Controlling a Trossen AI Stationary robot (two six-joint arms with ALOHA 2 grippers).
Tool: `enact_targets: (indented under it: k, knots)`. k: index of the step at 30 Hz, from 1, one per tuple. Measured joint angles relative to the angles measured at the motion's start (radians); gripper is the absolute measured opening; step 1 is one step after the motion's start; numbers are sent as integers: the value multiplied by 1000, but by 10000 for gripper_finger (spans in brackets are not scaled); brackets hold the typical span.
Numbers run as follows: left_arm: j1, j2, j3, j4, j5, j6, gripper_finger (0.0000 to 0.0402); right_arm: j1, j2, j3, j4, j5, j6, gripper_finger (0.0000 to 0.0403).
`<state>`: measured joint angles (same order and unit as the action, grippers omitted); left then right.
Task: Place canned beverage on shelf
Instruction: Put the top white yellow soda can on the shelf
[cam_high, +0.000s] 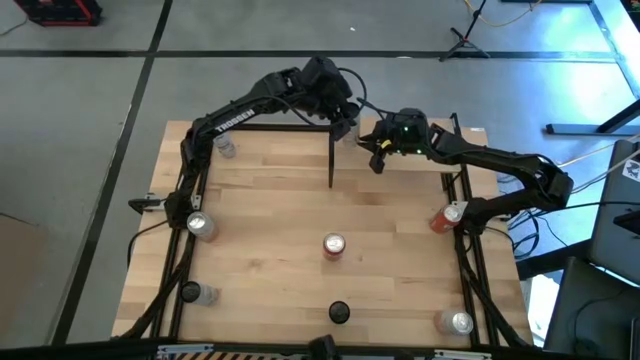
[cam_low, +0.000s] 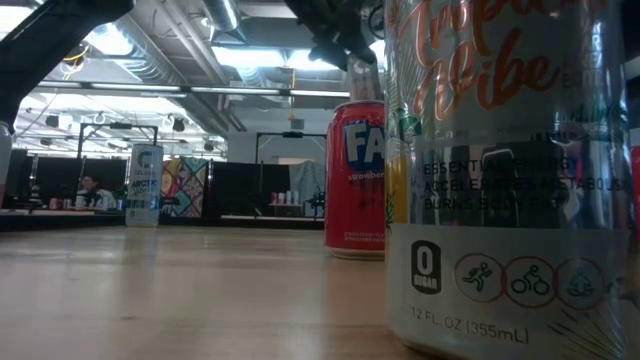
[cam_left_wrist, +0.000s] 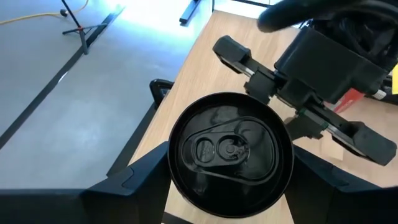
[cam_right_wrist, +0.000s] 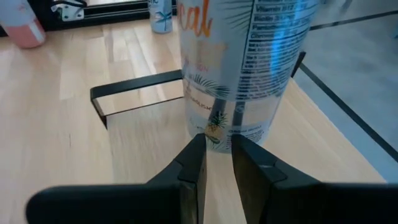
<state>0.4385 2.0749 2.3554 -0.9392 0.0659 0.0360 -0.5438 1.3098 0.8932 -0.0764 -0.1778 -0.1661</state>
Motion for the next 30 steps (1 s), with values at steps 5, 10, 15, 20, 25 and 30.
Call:
enact_targets:
  k: [5,10,15,20,25,30]
  knots:
    - [3,1,0,0,-3,0,236,0,16,0,9,-20,0,69]
    - [11,4,0,-14,-43,11,236,1,24,0,-1,-27,5,69]
    - [28,4,0,-20,-67,18,236,1,-1,1,-3,-44,27,69]
    - [41,7,-6,-33,-65,18,236,1,-34,1,-5,-44,38,69]
    - [43,18,-29,-30,-42,10,236,1,-60,1,-8,-44,54,69]
    - [39,18,-30,-34,-43,9,236,1,-66,1,-22,-44,54,69]
